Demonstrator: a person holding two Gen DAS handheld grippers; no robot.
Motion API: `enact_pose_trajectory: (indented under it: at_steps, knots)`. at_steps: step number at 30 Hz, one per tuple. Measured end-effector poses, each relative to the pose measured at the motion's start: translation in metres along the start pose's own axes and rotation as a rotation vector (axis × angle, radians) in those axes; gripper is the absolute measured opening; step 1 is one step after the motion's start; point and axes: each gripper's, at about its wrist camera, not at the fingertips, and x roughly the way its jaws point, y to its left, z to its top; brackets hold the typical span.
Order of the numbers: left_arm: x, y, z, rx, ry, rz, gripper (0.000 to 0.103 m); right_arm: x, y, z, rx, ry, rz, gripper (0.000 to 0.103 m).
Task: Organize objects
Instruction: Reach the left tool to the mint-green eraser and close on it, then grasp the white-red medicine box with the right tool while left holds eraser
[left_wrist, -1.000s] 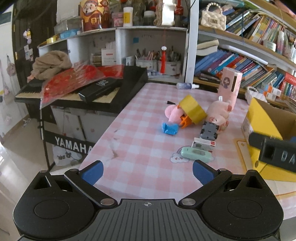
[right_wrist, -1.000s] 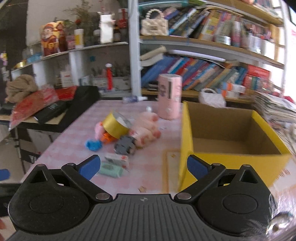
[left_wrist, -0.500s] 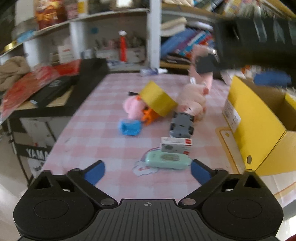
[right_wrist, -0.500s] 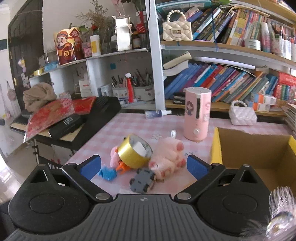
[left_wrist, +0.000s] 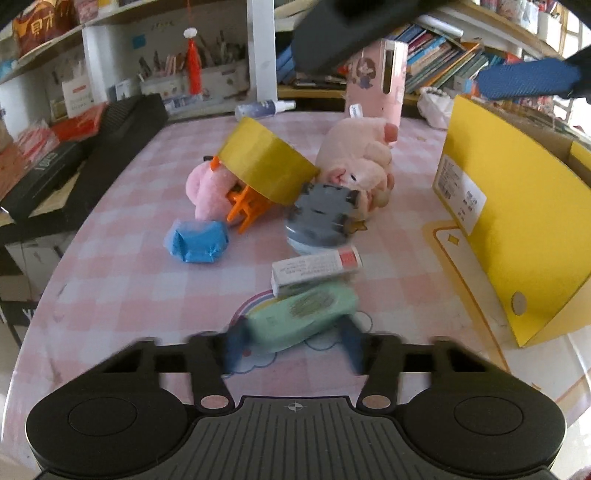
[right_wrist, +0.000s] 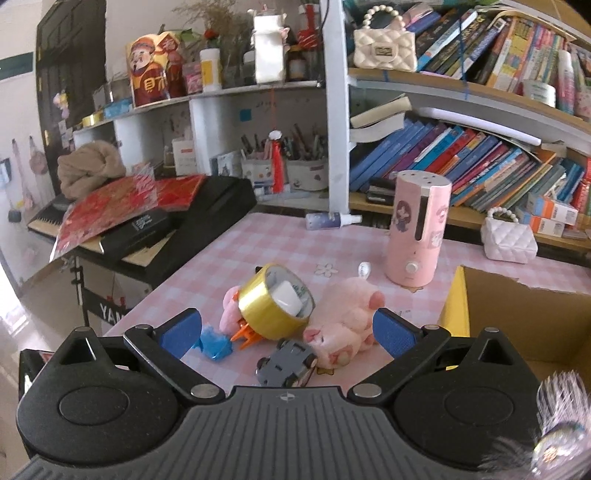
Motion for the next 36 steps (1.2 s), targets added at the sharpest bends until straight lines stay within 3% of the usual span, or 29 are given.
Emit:
enact_pose_trajectory:
  at_steps: [7, 10, 11, 12, 14, 17, 19, 21, 26, 30, 33, 36]
  knots:
    - [-0.016, 0.032, -0.01, -0.106, 0.018, 0.032, 0.031, 0.017, 0.009, -0.011, -0.004, 0.082, 0.01, 0.101]
    - [-0.02, 0.036, -0.009, -0.147, 0.008, 0.034, 0.05, 0.019, 0.015, -0.014, -0.019, 0.095, 0.021, 0.101]
    - [-0.021, 0.035, -0.008, -0.145, -0.008, 0.036, 0.064, 0.019, 0.016, -0.014, -0.025, 0.089, 0.017, 0.101]
    - [-0.022, 0.032, -0.007, -0.132, -0.027, 0.043, 0.07, 0.017, 0.016, -0.013, -0.027, 0.078, 0.009, 0.101]
    - [-0.019, 0.024, -0.002, -0.075, -0.047, 0.048, 0.07, 0.015, 0.014, -0.01, -0.024, 0.058, -0.003, 0.101]
    - [-0.005, 0.019, 0.006, -0.018, -0.021, 0.031, 0.067, 0.016, 0.007, -0.005, -0.013, 0.054, -0.015, 0.101]
    - [0.005, 0.019, 0.009, 0.004, 0.009, 0.003, 0.052, 0.017, 0.004, -0.004, -0.008, 0.06, -0.017, 0.1]
    - [0.006, 0.017, 0.009, 0.044, 0.012, -0.02, 0.024, 0.019, 0.002, -0.004, 0.001, 0.068, -0.014, 0.1]
    - [-0.017, 0.036, -0.005, -0.011, 0.039, -0.037, 0.023, 0.031, 0.006, -0.004, 0.007, 0.1, 0.02, 0.1]
    - [-0.046, 0.071, -0.018, -0.176, 0.008, 0.013, 0.023, 0.057, 0.016, -0.014, -0.012, 0.174, 0.02, 0.1]
    - [-0.064, 0.089, -0.017, -0.267, -0.016, 0.05, 0.023, 0.085, 0.025, -0.03, -0.028, 0.261, 0.013, 0.087]
    - [-0.077, 0.094, -0.013, -0.29, -0.04, 0.066, 0.023, 0.108, 0.032, -0.041, -0.019, 0.313, -0.002, 0.079]
